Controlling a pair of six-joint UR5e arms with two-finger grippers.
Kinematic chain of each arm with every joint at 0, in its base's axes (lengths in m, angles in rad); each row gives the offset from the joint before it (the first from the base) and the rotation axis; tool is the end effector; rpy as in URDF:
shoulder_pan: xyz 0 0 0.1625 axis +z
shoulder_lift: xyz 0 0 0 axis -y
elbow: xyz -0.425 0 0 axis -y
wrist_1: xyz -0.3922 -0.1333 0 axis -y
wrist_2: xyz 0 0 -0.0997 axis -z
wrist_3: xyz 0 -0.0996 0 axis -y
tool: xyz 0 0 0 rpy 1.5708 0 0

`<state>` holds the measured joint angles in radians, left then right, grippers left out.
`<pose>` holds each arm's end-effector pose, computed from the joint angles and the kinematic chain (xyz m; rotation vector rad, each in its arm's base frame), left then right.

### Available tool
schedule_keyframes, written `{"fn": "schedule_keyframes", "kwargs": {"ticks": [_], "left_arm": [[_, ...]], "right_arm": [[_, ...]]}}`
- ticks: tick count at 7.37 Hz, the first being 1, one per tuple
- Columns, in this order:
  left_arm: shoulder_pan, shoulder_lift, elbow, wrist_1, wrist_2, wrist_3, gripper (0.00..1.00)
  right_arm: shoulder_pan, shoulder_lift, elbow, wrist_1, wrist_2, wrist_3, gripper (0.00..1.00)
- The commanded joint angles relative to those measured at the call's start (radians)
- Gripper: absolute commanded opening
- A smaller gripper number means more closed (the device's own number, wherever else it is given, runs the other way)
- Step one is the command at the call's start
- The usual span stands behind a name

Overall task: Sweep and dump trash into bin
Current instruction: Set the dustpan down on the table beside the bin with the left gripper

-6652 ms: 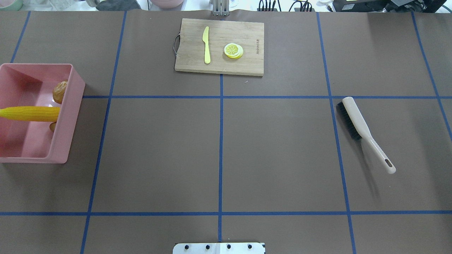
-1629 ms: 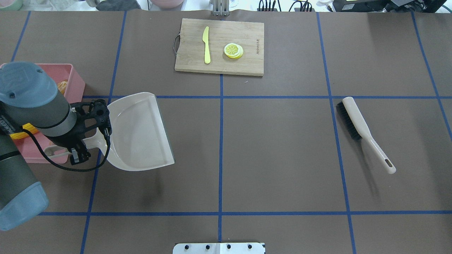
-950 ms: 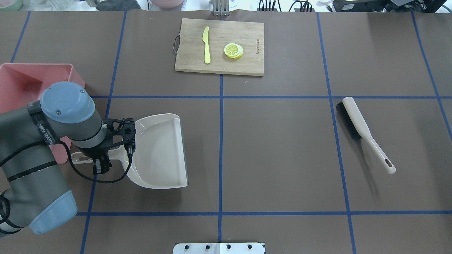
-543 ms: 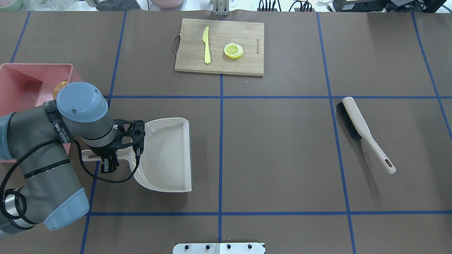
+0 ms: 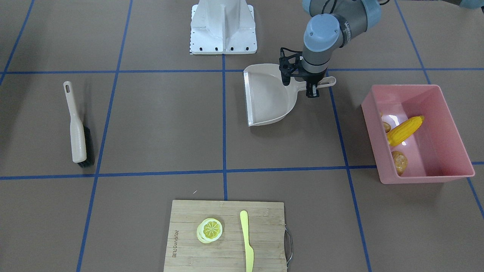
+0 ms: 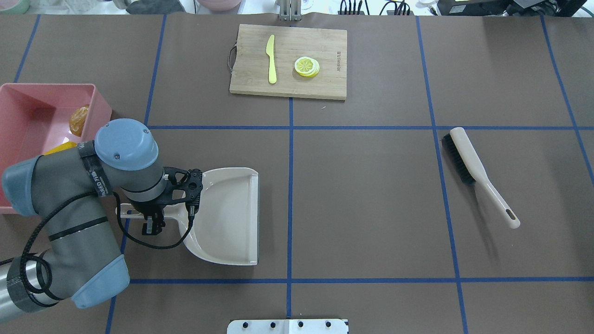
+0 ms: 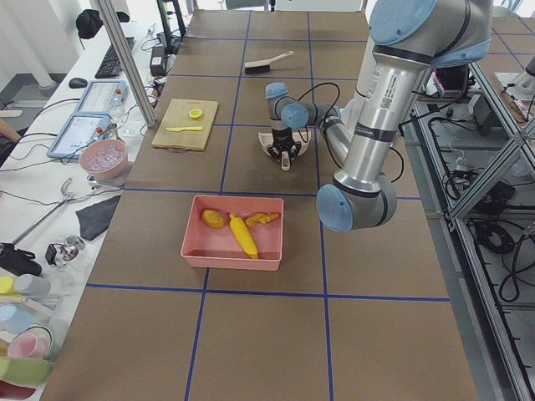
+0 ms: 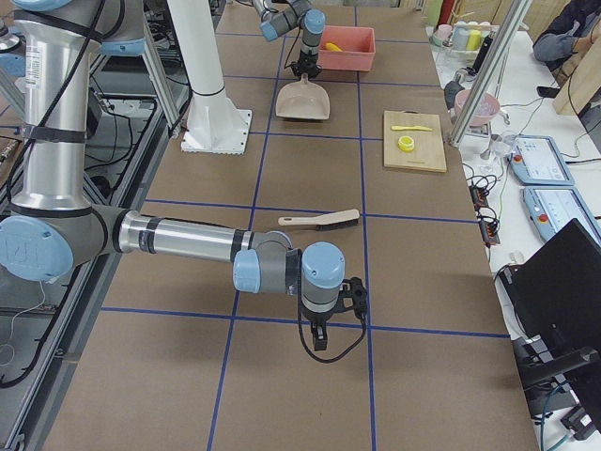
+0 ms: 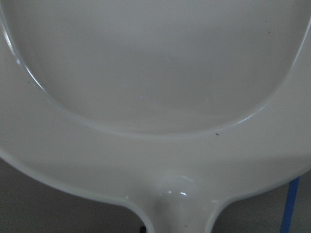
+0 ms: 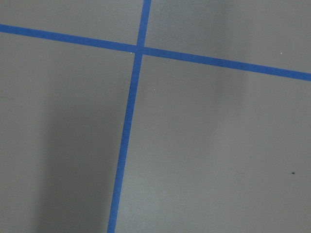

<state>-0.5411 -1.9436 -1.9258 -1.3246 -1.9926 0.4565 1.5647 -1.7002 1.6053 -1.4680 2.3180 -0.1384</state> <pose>0.4478 -0.3771 0.3318 0.3753 0.5892 1.5337 0.0630 -0.4363 0.6934 0.0570 -0.7457 -0.1407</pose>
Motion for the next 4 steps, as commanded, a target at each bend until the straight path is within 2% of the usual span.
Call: {"fn": "schedule_keyframes", "kwargs": {"ticks": [1, 3, 4], "left_arm": [[0.0, -0.008, 0.002, 0.002, -0.002, -0.024, 0.0], [0.003, -0.015, 0.013, 0.002, 0.0, -0.05, 0.25], [0.003, -0.031, 0.027, 0.004, 0.001, -0.05, 0.45]], "right_arm": [[0.0, 0.001, -0.001, 0.0, 0.0, 0.002, 1.0], [0.0, 0.002, 0.001, 0.0, 0.0, 0.0, 1.0], [0.0, 0.002, 0.001, 0.0, 0.0, 0.0, 1.0]]}}
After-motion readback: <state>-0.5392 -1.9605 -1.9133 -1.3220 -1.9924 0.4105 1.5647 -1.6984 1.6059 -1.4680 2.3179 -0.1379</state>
